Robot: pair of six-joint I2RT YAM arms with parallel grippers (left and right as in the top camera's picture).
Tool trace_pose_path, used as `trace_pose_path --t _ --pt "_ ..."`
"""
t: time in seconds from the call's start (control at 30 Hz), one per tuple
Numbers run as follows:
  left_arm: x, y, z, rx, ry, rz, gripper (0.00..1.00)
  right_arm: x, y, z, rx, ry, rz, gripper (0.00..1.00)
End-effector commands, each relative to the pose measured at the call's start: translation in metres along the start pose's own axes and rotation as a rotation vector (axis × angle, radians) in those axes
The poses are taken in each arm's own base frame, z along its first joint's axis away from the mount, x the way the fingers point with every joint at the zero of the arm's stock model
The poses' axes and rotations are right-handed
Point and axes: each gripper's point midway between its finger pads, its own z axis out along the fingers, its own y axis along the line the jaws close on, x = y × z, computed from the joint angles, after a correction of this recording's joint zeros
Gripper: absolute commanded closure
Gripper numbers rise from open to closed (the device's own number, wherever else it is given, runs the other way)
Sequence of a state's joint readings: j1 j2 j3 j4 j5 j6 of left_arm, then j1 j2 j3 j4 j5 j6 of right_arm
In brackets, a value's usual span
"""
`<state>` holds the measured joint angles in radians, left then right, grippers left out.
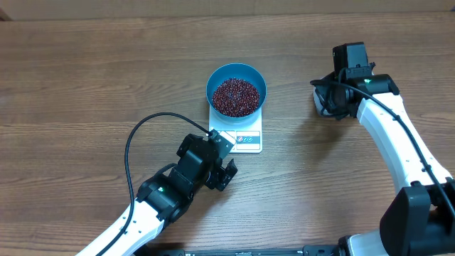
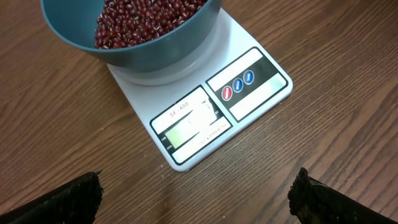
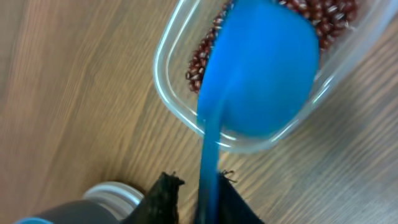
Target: Scoop item into bowl and weigh 150g on scale
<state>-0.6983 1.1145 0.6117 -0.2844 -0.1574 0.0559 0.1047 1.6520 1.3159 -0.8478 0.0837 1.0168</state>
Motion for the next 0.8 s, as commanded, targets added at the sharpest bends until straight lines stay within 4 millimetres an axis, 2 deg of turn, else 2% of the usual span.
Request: trace_pose_path --t 0.0,0.23,0.4,0.5,0.6,0.77 --pt "0.001 0.001 -0.001 -0.002 -0.002 0.008 0.01 -0.002 0.002 0.000 -0.015 -0.006 0.010 0.67" --pt "0.001 0.001 -0.001 -0.002 -0.002 0.008 0.00 0.002 -0.006 0.002 0.012 0.008 -0.001 0.35" --pt "0.001 0.001 -0.001 -0.003 -0.002 0.008 0.01 0.008 -0.017 0.001 0.058 0.036 -0.070 0.16" --pt "0.001 0.001 -0.001 -0.002 -0.002 0.008 0.01 0.010 -0.020 -0.005 0.073 0.051 -0.124 0.00" --pt "0.001 0.001 -0.001 -0.002 -0.002 0.008 0.00 0.008 -0.019 -0.019 0.077 0.057 -0.186 0.00" --pt "0.001 0.001 -0.001 -0.002 -0.002 0.008 0.00 -0.002 -0.005 -0.056 0.056 0.050 -0.313 0.00"
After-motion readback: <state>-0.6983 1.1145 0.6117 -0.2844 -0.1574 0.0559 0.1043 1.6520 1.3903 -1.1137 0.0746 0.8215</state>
